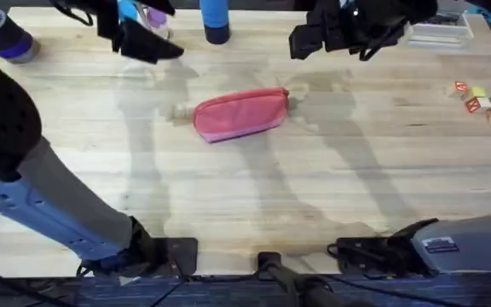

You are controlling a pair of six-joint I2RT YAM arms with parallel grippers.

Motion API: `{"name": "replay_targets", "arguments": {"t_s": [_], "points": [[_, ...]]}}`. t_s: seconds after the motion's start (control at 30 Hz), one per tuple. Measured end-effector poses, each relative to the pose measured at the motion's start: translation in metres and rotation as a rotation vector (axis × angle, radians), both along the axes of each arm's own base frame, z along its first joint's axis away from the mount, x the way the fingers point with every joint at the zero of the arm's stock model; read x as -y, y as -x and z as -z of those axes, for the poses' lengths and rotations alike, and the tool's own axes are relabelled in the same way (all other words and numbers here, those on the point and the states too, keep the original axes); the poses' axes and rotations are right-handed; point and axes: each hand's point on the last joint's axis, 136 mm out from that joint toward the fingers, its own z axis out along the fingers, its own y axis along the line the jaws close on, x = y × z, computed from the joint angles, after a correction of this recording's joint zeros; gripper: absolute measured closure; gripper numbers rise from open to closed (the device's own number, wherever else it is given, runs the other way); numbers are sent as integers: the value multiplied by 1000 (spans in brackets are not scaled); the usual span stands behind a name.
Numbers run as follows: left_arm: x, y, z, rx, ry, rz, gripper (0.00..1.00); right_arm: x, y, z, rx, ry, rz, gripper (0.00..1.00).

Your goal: Unzip the bag, pick up the pens from the table one at a time and place them inside, then zip the bag closed.

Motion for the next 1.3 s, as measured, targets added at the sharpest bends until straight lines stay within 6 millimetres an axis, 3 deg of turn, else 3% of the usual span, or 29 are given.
{"name": "replay_targets", "arguments": {"t_s": [0.2, 0.43, 0.67, 0.8, 1.07, 1.3], "points": [[-10, -14, -5, -127, -24, -169, 4, 0, 0, 0, -2, 1, 0, 4], [-39, -19, 1, -380, -123, -500, 5, 0, 0, 0, 1, -1, 0, 5], [-62, 0, 10, -620, -265, -809, 4, -1, -4, -2, 17, -7, 0, 4], [-55, 1, 14, -628, -336, -848, 4, -2, -6, -4, 28, -11, 0, 5], [-17, 9, 18, -614, -458, -801, 6, -2, -6, -4, 29, -11, 0, 4], [-16, 25, 8, -612, -520, -852, 6, -2, -5, -4, 27, -11, 1, 4]]}}
